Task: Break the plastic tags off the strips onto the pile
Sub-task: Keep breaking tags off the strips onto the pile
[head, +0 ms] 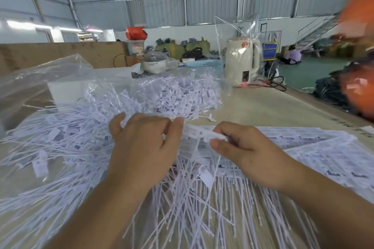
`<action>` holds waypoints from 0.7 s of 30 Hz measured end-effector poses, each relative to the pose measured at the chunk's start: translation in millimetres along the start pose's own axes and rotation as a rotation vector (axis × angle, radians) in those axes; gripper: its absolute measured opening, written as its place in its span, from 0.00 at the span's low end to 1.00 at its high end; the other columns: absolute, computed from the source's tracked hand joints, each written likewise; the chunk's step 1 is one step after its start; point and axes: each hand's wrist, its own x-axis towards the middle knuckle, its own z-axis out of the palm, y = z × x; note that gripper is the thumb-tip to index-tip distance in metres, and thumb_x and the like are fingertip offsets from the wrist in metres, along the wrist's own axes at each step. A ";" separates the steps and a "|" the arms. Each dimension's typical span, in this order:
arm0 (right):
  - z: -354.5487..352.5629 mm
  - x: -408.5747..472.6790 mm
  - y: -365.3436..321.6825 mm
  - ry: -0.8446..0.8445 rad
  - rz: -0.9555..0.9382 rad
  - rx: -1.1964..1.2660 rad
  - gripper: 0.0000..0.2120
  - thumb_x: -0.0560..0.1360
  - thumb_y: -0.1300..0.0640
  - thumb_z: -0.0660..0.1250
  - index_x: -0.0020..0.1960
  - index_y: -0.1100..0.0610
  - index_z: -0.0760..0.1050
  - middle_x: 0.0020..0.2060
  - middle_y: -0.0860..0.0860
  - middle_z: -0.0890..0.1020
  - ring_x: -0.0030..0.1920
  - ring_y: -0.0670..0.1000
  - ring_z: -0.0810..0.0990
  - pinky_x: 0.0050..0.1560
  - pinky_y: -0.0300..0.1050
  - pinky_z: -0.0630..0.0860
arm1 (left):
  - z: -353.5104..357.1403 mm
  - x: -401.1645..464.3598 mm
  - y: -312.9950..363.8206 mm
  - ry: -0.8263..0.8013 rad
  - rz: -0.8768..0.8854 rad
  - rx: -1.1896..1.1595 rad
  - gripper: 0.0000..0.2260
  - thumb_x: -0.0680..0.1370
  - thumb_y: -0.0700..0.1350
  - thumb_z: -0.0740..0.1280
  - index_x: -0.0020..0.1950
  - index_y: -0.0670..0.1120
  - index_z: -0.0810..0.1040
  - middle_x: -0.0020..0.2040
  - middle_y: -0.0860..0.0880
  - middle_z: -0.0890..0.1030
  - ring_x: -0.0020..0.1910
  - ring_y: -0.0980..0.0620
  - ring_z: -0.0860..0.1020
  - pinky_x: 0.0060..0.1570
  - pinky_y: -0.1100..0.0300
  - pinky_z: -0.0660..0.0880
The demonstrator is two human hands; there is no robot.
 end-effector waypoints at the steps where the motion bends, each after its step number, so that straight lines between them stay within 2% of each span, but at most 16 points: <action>1: 0.6 -0.4 -0.8 -0.031 0.007 0.004 0.11 0.80 0.51 0.63 0.39 0.50 0.71 0.25 0.43 0.65 0.25 0.43 0.62 0.28 0.36 0.62 | -2.6 -0.3 0.7 0.011 0.010 0.073 0.28 0.79 0.62 0.45 0.29 0.51 0.74 0.27 0.58 0.73 0.44 0.56 0.73 0.71 0.46 0.49; 2: 1.2 -0.5 -1.9 -0.063 0.014 0.010 0.11 0.80 0.51 0.63 0.40 0.53 0.72 0.26 0.44 0.65 0.26 0.45 0.62 0.29 0.38 0.62 | -4.7 -0.6 0.7 0.028 0.020 0.106 0.29 0.78 0.63 0.43 0.30 0.52 0.75 0.28 0.59 0.74 0.44 0.56 0.72 0.71 0.46 0.49; 3: 1.4 -0.7 -2.8 -0.095 0.017 0.021 0.12 0.79 0.50 0.63 0.41 0.56 0.72 0.27 0.45 0.64 0.27 0.46 0.63 0.29 0.40 0.61 | -6.1 -1.4 0.1 0.034 0.028 0.077 0.30 0.78 0.65 0.42 0.31 0.52 0.76 0.28 0.58 0.75 0.42 0.56 0.73 0.69 0.45 0.54; 5: 1.7 -0.9 -4.3 -0.136 0.017 0.071 0.13 0.79 0.51 0.64 0.42 0.60 0.73 0.29 0.48 0.65 0.29 0.47 0.64 0.31 0.42 0.61 | -6.4 -2.7 0.6 -0.017 -0.022 -0.199 0.33 0.76 0.70 0.44 0.34 0.50 0.78 0.27 0.53 0.77 0.33 0.57 0.76 0.52 0.53 0.70; 7: 2.3 -1.0 -7.7 -0.139 0.001 0.142 0.12 0.79 0.52 0.65 0.41 0.59 0.73 0.30 0.49 0.67 0.30 0.49 0.65 0.33 0.44 0.62 | -5.8 -4.5 5.3 -0.193 -0.133 -0.436 0.32 0.74 0.74 0.49 0.36 0.50 0.79 0.29 0.52 0.80 0.25 0.57 0.76 0.33 0.64 0.70; 9: 3.8 -0.9 -12.0 -0.146 -0.028 0.179 0.11 0.78 0.51 0.65 0.42 0.58 0.74 0.32 0.56 0.69 0.31 0.52 0.66 0.35 0.49 0.62 | -2.0 -6.1 9.2 -0.350 -0.190 -0.535 0.22 0.73 0.68 0.57 0.38 0.52 0.79 0.26 0.53 0.79 0.20 0.59 0.71 0.24 0.69 0.67; 11: 6.2 -0.7 -16.0 -0.160 -0.029 0.172 0.11 0.77 0.49 0.63 0.46 0.57 0.76 0.37 0.64 0.72 0.32 0.57 0.68 0.36 0.55 0.64 | 0.6 -5.1 9.6 -0.445 -0.208 -0.655 0.14 0.75 0.61 0.62 0.40 0.54 0.79 0.24 0.52 0.77 0.19 0.56 0.68 0.22 0.67 0.65; 14: 6.6 -0.5 -15.0 -0.190 0.002 0.148 0.12 0.80 0.51 0.64 0.50 0.60 0.77 0.38 0.67 0.74 0.32 0.58 0.67 0.36 0.56 0.65 | 1.7 -3.3 6.7 -0.474 -0.199 -0.712 0.10 0.78 0.56 0.63 0.41 0.56 0.80 0.23 0.52 0.76 0.19 0.56 0.66 0.21 0.68 0.63; 15: 6.0 -0.9 -13.7 -0.191 0.006 0.135 0.11 0.80 0.52 0.63 0.49 0.60 0.77 0.35 0.64 0.73 0.30 0.55 0.66 0.35 0.52 0.64 | 3.2 -3.8 6.1 -0.465 -0.203 -0.710 0.09 0.78 0.55 0.63 0.41 0.56 0.80 0.23 0.52 0.76 0.19 0.57 0.66 0.21 0.68 0.63; 17: 6.4 -1.1 -11.5 -0.159 -0.002 0.123 0.08 0.80 0.54 0.64 0.43 0.51 0.78 0.26 0.49 0.69 0.27 0.45 0.64 0.32 0.41 0.63 | 8.3 -5.4 6.8 -0.437 -0.227 -0.717 0.11 0.79 0.54 0.63 0.39 0.56 0.79 0.23 0.52 0.75 0.18 0.58 0.66 0.20 0.69 0.63; 18: 8.2 -1.3 -11.1 -0.127 -0.008 0.111 0.10 0.80 0.55 0.64 0.40 0.48 0.76 0.24 0.44 0.68 0.26 0.42 0.64 0.30 0.37 0.62 | 11.4 -5.7 7.7 -0.417 -0.243 -0.726 0.13 0.80 0.53 0.63 0.37 0.55 0.78 0.22 0.53 0.75 0.19 0.58 0.66 0.21 0.69 0.63; 19: 10.5 -1.6 -10.7 -0.082 -0.012 0.093 0.11 0.80 0.55 0.64 0.39 0.48 0.76 0.24 0.42 0.69 0.25 0.41 0.65 0.29 0.34 0.62 | 14.3 -5.7 8.7 -0.391 -0.267 -0.748 0.14 0.81 0.52 0.63 0.36 0.53 0.78 0.22 0.53 0.74 0.19 0.58 0.67 0.22 0.68 0.64; 21: 16.7 -1.7 -10.6 0.027 -0.024 0.059 0.08 0.80 0.56 0.64 0.42 0.54 0.76 0.24 0.41 0.70 0.25 0.41 0.67 0.29 0.33 0.63 | 19.3 -5.2 10.4 -0.325 -0.340 -0.846 0.14 0.81 0.50 0.63 0.37 0.48 0.78 0.23 0.52 0.74 0.22 0.55 0.69 0.26 0.63 0.65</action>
